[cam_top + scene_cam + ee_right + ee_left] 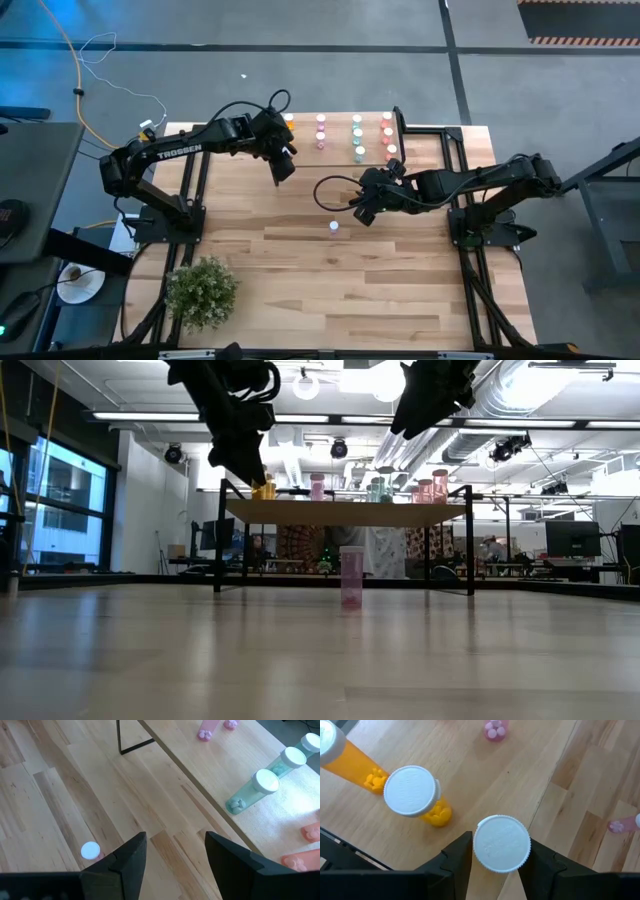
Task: Pick and place medicine bottles onto shelf by color
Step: Put the orange pill bottle on the shelf aligned with the other orange pill bottles
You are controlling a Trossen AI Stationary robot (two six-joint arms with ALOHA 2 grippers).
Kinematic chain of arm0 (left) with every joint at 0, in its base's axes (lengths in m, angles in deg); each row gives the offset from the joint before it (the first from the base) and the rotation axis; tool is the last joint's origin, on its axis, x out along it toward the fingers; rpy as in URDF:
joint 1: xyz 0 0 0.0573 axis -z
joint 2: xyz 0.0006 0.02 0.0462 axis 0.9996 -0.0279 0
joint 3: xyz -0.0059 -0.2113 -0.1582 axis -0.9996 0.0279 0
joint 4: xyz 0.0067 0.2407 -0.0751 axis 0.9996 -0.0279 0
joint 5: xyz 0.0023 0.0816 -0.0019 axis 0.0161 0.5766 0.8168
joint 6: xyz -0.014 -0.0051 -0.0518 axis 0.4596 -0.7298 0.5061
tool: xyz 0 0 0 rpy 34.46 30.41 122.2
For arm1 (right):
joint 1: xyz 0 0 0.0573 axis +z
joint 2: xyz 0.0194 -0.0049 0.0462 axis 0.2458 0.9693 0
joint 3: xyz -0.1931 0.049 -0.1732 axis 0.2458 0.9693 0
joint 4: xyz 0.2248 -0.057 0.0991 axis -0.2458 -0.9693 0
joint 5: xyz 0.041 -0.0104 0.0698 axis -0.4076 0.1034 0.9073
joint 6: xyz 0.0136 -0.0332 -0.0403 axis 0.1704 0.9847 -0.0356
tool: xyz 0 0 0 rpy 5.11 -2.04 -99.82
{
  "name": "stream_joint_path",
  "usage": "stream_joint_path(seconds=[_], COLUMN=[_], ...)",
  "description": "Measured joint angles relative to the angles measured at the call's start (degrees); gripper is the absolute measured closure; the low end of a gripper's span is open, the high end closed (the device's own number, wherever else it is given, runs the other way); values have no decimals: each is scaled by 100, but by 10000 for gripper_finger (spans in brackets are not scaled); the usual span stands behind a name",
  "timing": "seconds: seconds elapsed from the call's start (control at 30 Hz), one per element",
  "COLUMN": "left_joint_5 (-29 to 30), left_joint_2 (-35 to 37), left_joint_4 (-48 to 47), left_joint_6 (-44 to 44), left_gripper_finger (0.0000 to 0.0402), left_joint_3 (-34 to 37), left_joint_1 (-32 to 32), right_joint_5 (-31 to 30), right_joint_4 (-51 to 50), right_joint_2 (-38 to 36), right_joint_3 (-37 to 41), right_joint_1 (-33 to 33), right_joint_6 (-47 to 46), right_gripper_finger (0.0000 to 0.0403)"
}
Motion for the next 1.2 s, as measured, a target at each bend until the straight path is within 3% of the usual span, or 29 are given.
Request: stream_joint_path(seconds=[1.2], left_joint_5=[48], left_joint_2=[0], left_joint_4=[77], left_joint_6=[-141], left_gripper_finger=[257], left_joint_3=[-7], left_joint_1=[0], right_joint_5=[0], right_joint_4=[1], right_joint_2=[0], right_joint_3=[0], right_joint_1=[0], right_joint_6=[0], right_gripper_finger=[208])
